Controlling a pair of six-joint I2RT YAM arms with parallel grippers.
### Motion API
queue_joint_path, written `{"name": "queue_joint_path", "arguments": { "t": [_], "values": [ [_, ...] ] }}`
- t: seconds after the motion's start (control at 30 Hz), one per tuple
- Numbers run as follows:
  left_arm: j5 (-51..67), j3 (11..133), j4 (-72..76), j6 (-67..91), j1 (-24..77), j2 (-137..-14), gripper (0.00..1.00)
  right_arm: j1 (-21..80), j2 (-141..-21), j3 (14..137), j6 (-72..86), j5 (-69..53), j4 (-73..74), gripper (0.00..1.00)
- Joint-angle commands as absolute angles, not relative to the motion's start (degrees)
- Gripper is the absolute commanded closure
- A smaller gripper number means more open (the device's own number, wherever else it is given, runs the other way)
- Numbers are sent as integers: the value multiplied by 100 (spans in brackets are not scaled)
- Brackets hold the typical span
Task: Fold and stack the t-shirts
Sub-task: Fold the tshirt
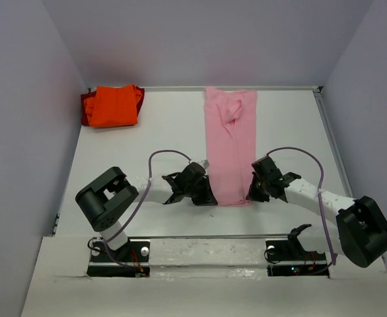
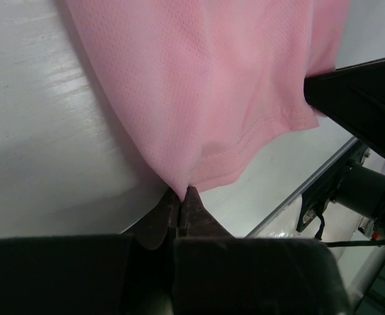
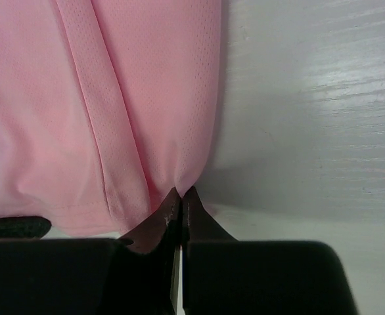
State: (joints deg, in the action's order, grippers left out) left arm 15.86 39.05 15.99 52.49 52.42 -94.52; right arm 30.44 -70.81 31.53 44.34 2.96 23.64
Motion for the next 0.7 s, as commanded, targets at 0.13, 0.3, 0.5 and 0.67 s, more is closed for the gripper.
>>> {"name": "queue_joint_path", "arguments": {
  "t": [0.13, 0.3, 0.5, 0.67],
  "values": [
    [1714, 3806, 1705, 5186, 5344, -9571, 100, 3155, -6688, 2997, 4438, 44, 2469, 100],
    [1749, 3578, 1898, 5475, 5624, -9361, 100, 3261, -6118, 2962, 4544, -246, 2812, 100],
    [1538, 3366, 1872, 5845, 6064, -8764, 100, 3366, -5292, 3269, 4632, -36, 3620, 100],
    [1073, 3822, 1056, 5520, 6047, -8359, 100, 3366, -5212, 3770, 4491, 422, 4016, 100]
  ]
}}
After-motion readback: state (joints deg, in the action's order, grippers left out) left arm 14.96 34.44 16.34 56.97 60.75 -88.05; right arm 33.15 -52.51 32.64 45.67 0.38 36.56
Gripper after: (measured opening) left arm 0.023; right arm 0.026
